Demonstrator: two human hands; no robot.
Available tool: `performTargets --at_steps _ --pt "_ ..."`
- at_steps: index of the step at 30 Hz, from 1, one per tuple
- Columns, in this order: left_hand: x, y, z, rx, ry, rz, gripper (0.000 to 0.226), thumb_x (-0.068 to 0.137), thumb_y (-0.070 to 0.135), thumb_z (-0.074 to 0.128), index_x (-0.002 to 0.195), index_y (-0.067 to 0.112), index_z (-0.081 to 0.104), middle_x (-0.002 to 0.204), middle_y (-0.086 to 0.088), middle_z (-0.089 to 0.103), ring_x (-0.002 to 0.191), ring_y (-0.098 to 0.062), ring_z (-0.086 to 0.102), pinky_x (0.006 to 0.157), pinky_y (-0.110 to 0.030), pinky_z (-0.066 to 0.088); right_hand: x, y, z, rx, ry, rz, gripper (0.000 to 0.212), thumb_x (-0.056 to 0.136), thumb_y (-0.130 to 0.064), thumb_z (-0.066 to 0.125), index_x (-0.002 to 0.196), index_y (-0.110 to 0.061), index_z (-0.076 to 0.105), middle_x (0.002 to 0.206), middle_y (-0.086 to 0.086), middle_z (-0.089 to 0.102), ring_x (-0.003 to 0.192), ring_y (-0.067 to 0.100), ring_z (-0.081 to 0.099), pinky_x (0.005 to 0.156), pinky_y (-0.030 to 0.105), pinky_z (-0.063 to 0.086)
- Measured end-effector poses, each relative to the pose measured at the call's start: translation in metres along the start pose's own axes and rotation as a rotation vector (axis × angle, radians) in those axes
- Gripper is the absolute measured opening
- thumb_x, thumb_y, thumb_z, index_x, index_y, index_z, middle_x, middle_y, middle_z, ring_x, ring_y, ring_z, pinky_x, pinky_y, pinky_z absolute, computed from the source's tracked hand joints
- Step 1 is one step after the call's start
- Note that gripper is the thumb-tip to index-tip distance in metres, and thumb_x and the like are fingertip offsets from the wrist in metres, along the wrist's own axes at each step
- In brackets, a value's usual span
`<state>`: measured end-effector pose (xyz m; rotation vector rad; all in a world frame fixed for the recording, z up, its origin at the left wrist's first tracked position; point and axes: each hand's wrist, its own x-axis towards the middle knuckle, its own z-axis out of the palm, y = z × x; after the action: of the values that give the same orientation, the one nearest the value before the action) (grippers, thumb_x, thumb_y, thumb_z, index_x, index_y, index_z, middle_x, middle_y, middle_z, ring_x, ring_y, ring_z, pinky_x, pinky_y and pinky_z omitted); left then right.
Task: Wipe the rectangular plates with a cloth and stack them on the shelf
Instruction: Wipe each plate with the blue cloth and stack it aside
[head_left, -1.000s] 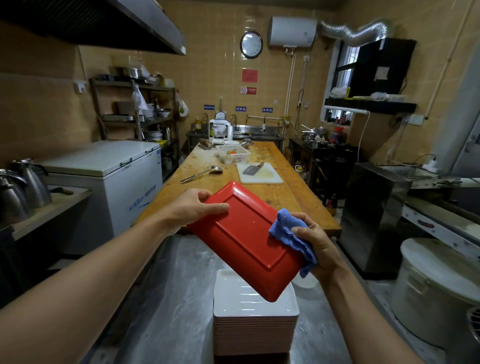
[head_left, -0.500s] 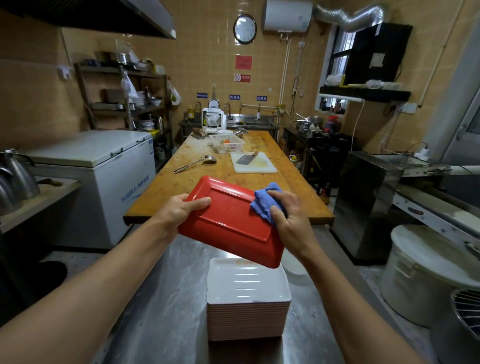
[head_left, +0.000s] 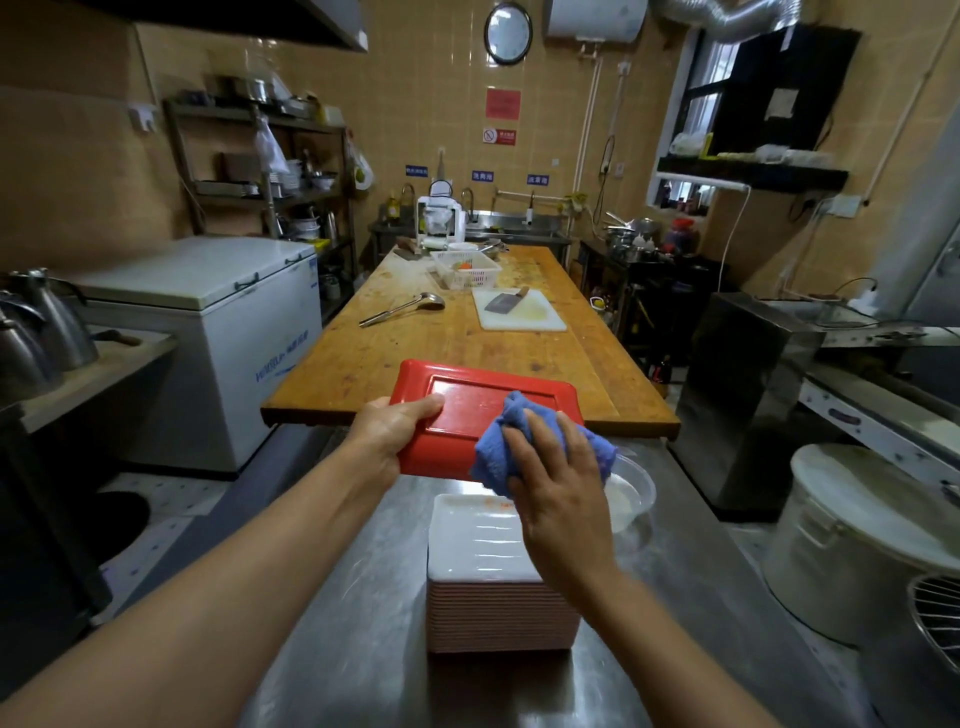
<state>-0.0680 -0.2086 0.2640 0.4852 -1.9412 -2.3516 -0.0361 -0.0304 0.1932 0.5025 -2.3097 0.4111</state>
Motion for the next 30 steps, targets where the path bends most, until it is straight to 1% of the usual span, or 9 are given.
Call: performTargets --at_steps 4,8,11,13,16,20,24,26,30 --pt "-0.010 -0.009 0.009 -0.072 0.008 -0.017 0.013 0.081 0.012 0.071 0.086 0.003 0.063 0.078 -0.013 0.063 0.060 -0.021 0.063 0.062 -0.029 0.053 0.009 -0.043 0.005 -0.029 -0.034 -0.057 0.047 0.085 -0.031 0.047 0.132 -0.022 0.048 0.140 0.004 0.046 0.130 0.035 0.039 0.109 0.048 0.025" --pt "-0.011 -0.009 -0.003 -0.070 0.053 -0.026 0.023 0.079 0.024 0.073 0.088 0.005 0.063 0.091 -0.017 0.067 0.080 -0.030 0.065 0.077 -0.040 0.054 0.016 -0.057 0.006 -0.007 -0.077 -0.056 0.047 0.088 -0.038 0.043 0.133 -0.024 0.046 0.143 0.001 0.043 0.135 0.029 0.032 0.112 0.043 0.018" --pt "-0.015 -0.008 -0.012 -0.061 0.054 0.035 0.025 0.081 0.019 0.071 0.100 0.006 0.063 0.085 -0.014 0.066 0.070 -0.025 0.064 0.063 -0.033 0.056 0.032 -0.048 -0.001 0.037 -0.162 0.004 0.054 0.090 -0.048 0.027 0.138 -0.029 0.041 0.151 -0.004 0.033 0.141 0.026 0.023 0.113 0.042 0.010" --pt "-0.020 -0.006 -0.015 -0.096 0.037 0.064 0.019 0.082 0.013 0.069 0.099 0.009 0.063 0.078 -0.010 0.065 0.061 -0.020 0.062 0.052 -0.027 0.054 0.050 -0.045 -0.005 0.070 -0.254 0.028 0.063 0.088 -0.053 0.013 0.144 -0.032 0.032 0.156 -0.007 0.021 0.145 0.023 0.010 0.114 0.043 0.002" --pt "-0.027 -0.004 -0.020 -0.120 0.040 0.115 0.015 0.082 0.009 0.068 0.096 0.010 0.063 0.073 -0.008 0.066 0.052 -0.014 0.063 0.049 -0.023 0.053 0.070 -0.047 -0.004 0.080 -0.354 0.035 0.061 0.088 -0.051 0.014 0.147 -0.037 0.021 0.157 -0.009 0.013 0.145 0.019 0.001 0.116 0.044 -0.004" --pt "-0.034 -0.005 -0.030 -0.103 0.036 0.145 0.012 0.082 0.003 0.066 0.092 0.010 0.063 0.073 -0.007 0.065 0.061 -0.018 0.061 0.052 -0.025 0.053 0.072 -0.024 0.002 0.098 -0.294 0.190 0.057 0.089 -0.050 0.021 0.142 -0.033 0.034 0.150 -0.004 0.027 0.139 0.023 0.017 0.114 0.041 0.010" --pt "-0.034 -0.007 -0.042 -0.112 0.064 0.152 0.014 0.081 0.005 0.069 0.088 0.015 0.062 0.081 -0.009 0.066 0.069 -0.021 0.063 0.048 -0.023 0.055 0.063 -0.008 0.012 0.460 -0.248 0.376 0.043 0.098 -0.031 0.036 0.140 -0.023 0.038 0.149 0.005 0.025 0.133 0.023 0.029 0.105 0.028 0.024" --pt "-0.032 -0.006 -0.045 -0.133 0.089 0.164 0.015 0.081 0.005 0.068 0.087 0.016 0.061 0.081 -0.008 0.066 0.069 -0.020 0.063 0.048 -0.022 0.055 0.053 -0.015 0.014 0.493 -0.235 0.397 0.047 0.093 -0.036 0.030 0.133 -0.015 0.044 0.142 0.013 0.033 0.124 0.026 0.038 0.099 0.032 0.032" --pt "-0.028 -0.010 -0.057 -0.152 0.155 0.165 0.016 0.081 0.003 0.068 0.083 0.017 0.059 0.079 -0.007 0.064 0.068 -0.019 0.062 0.054 -0.027 0.055 0.021 -0.040 0.016 0.445 -0.229 0.319 0.055 0.085 -0.034 0.016 0.097 0.004 0.055 0.110 0.026 0.050 0.098 0.039 0.044 0.080 0.047 0.039"
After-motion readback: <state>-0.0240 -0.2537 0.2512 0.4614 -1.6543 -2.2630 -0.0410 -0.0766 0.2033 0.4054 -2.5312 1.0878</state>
